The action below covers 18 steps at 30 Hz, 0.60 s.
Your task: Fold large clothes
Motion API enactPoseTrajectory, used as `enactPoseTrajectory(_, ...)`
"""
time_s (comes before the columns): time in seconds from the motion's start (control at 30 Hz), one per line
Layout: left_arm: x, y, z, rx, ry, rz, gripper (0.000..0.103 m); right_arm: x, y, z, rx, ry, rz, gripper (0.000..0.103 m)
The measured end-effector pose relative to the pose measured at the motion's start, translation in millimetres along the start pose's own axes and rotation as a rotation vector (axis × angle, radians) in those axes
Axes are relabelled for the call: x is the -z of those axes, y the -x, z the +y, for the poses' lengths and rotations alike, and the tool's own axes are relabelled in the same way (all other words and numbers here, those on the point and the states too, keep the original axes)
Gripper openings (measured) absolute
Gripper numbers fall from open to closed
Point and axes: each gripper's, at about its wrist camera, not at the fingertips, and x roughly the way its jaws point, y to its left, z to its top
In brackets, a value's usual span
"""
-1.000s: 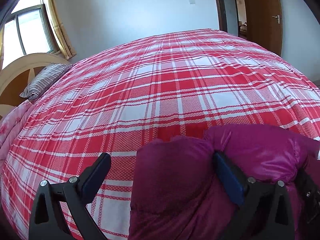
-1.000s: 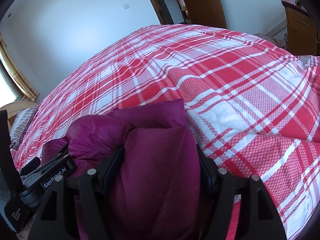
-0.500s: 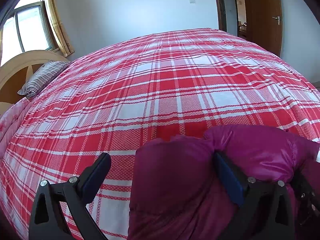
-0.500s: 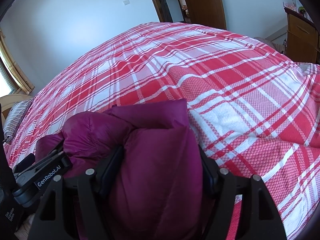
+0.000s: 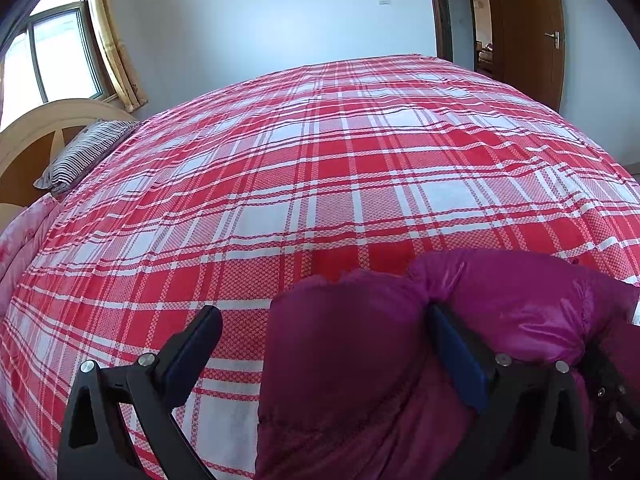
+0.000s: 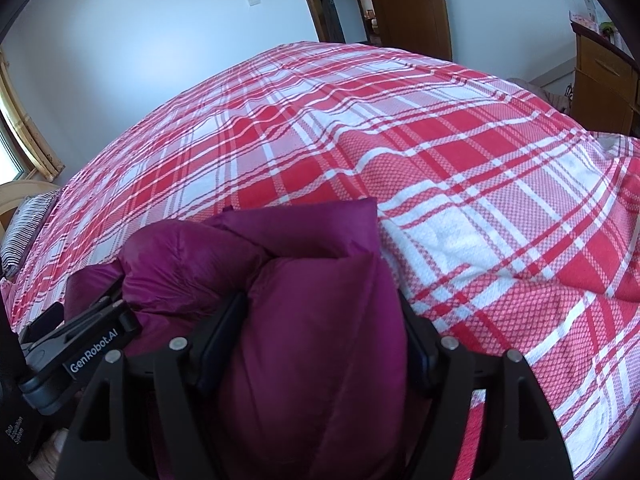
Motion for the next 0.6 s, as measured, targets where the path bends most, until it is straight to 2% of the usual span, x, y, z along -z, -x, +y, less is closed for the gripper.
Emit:
enactPoseTrajectory(0.17, -0.5, -2.8, 0.4, 0.011, 0.004, 0.010, 0.102, -0.5, -1.3, -0.2, 0.004, 0.003, 0.003, 0.075)
enactPoseTrajectory(0.3, -2.5, -0.5, 8.2, 0.059, 0.031, 0.022, 0.102, -2.0, -1.2, -2.5, -0.017, -0.003, 0.006, 0.076)
enactPoseTrajectory(0.37, -3.2, 7.2, 23.5, 0.133, 0.079, 0.033, 0.102, -3.3, 1.7, -6.6, -0.061, -0.015, 0.012, 0.079)
enactPoseTrajectory(0.43, 3.1, 22.5, 46.4, 0.225, 0.151, 0.033, 0.102, -3.3, 11.8, -19.4, -0.181, -0.048, 0.003, 0.090)
enactPoseTrajectory(0.47, 7.7, 31.0, 55.6, 0.264, 0.170, 0.024, 0.102, -2.8, 16.5, -23.7, -0.212, -0.058, 0.004, 0.092)
enactPoseTrajectory(0.53, 22.6, 53.5, 79.6, 0.354, 0.198, -0.020, 0.102, -0.4, 32.7, -38.1, -0.244, -0.092, -0.008, 0.093)
enactPoseTrajectory(0.6, 41.0, 65.3, 96.4, 0.449, 0.215, -0.030, 0.102, 5.7, 50.0, -53.4, -0.270, -0.073, -0.050, 0.093)
